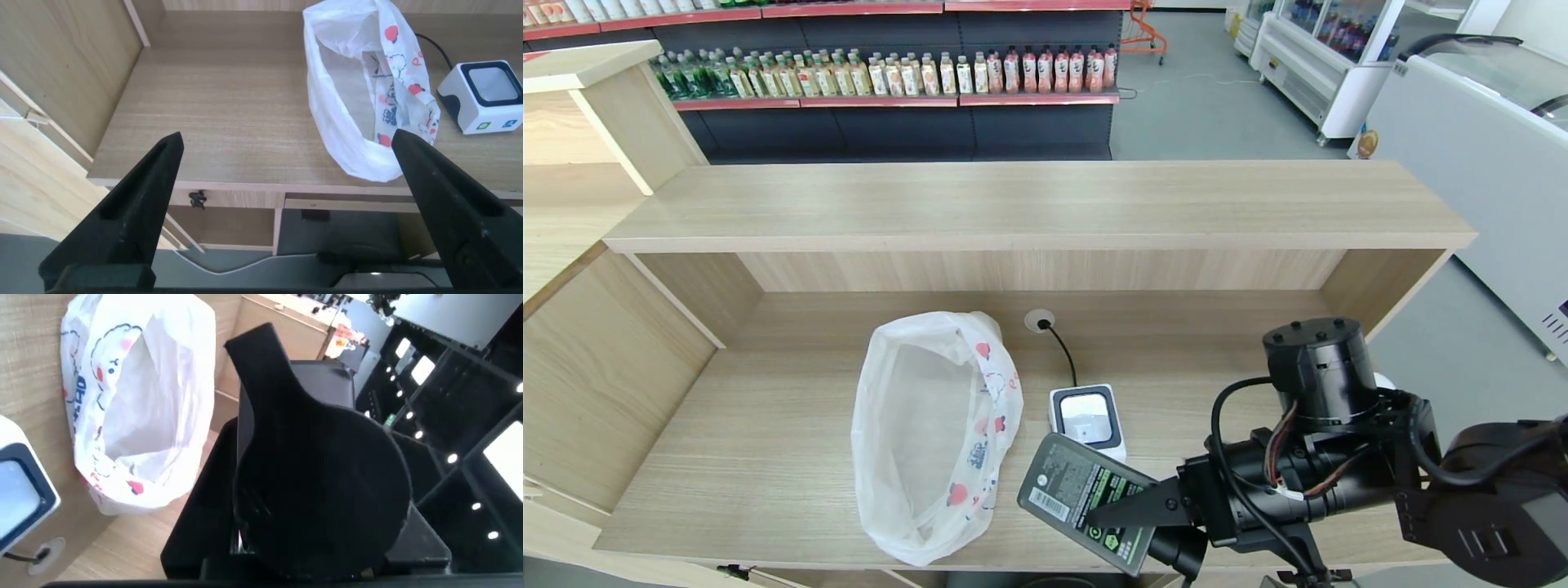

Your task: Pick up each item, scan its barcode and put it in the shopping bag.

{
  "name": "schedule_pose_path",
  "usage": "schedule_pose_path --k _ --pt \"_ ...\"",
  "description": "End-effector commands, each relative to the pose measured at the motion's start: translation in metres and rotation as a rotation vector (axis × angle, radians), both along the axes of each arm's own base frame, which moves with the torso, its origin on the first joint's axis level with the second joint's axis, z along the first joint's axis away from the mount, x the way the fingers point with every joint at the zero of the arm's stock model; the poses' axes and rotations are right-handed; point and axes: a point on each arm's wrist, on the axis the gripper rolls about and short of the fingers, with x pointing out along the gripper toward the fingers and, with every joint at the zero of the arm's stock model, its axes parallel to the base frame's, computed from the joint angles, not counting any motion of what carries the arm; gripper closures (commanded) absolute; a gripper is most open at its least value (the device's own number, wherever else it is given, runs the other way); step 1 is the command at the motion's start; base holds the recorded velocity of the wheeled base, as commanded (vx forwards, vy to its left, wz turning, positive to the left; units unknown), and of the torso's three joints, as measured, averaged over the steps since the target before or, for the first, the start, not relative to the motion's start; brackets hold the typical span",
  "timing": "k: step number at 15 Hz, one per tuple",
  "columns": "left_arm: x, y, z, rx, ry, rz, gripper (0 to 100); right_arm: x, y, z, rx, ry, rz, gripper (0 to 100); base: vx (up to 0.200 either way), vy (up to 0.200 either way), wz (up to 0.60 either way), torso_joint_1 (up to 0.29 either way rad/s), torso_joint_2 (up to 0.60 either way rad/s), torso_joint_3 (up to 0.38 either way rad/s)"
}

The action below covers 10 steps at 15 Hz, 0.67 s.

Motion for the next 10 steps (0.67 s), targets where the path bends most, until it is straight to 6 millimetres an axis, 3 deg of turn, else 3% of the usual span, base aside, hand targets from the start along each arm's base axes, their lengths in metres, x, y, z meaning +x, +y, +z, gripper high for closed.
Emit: schedule_pose_path --k 1,3,4,5,7,8,10 --pt "0.0 0.0 0.0 0.0 0.0 0.001 0 0.004 0.002 0.007 0.023 0.106 -0.045 100 0.0 0.0 0.0 0.0 0.0 0.0" --pt "0.0 0.0 0.0 0.0 0.0 0.001 0 0.011 0.001 0.009 0.044 0.344 -0.139 100 0.0 0.0 0.0 0.0 0.0 0.0" --pt "0.0 0.0 0.0 0.0 0.0 0.001 0 0.006 -0.003 0.02 0.072 0.402 -0.165 100 0.0 0.0 0.0 0.0 0.0 0.0" --pt "0.0 0.0 0.0 0.0 0.0 0.001 0 -0.002 -0.01 0.035 0.107 0.406 -0.187 100 0.0 0.0 0.0 0.0 0.0 0.0" --pt "0.0 0.0 0.0 0.0 0.0 0.001 0 -0.027 -0.032 0.048 0.114 0.742 -0.307 100 0.0 0.0 0.0 0.0 0.0 0.0" --pt "0.0 0.0 0.0 0.0 0.001 0.001 0 -0.033 -0.035 0.056 0.134 0.793 -0.324 100 0.0 0.0 0.0 0.0 0.0 0.0" --pt "0.0 0.0 0.0 0.0 0.0 -0.001 0 -0.056 -0.071 0.084 0.329 1.157 -0.523 100 0.0 0.0 0.0 0.0 0.0 0.0"
